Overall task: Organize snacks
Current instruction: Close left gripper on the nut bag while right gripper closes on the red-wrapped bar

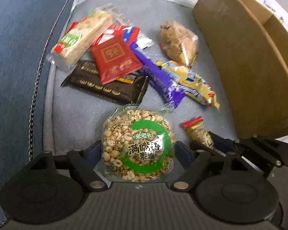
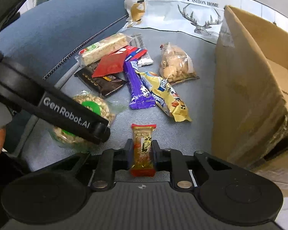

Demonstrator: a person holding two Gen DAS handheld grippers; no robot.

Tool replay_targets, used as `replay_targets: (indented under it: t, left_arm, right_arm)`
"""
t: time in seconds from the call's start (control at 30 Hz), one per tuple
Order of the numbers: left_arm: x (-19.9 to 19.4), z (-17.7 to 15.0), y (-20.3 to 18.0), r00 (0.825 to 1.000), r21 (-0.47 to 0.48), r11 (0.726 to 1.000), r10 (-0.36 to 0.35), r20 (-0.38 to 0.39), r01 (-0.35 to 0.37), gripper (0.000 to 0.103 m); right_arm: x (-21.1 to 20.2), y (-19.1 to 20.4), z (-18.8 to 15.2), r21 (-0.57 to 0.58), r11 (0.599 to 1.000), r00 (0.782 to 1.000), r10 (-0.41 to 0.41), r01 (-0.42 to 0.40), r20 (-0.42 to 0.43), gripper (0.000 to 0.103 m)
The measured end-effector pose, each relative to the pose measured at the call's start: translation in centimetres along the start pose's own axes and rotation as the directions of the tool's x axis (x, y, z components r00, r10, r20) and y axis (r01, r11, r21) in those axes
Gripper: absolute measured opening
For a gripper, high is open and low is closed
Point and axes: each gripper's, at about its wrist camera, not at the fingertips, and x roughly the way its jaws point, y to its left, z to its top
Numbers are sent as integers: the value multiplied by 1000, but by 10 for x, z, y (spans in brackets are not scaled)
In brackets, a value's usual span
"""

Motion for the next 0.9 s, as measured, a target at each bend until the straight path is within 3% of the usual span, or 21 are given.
replay_targets:
  t: [0.2, 0.5, 0.9]
  left_arm:
    - [-8, -2, 9, 999, -18, 999, -36, 37, 37, 84]
    - [1, -1, 15, 999, -10, 999, -43, -20, 43, 85]
    - [3, -2, 18, 998, 4, 999, -49, -37, 49, 85]
  right_arm:
    - [-3, -1, -1, -5, 1000, 1000, 10, -10, -6, 20]
    - [-1, -1, -4, -11, 1000, 1000, 4, -4, -29, 20]
    - [-1, -2, -4, -11, 1000, 1000, -2, 2, -24, 20]
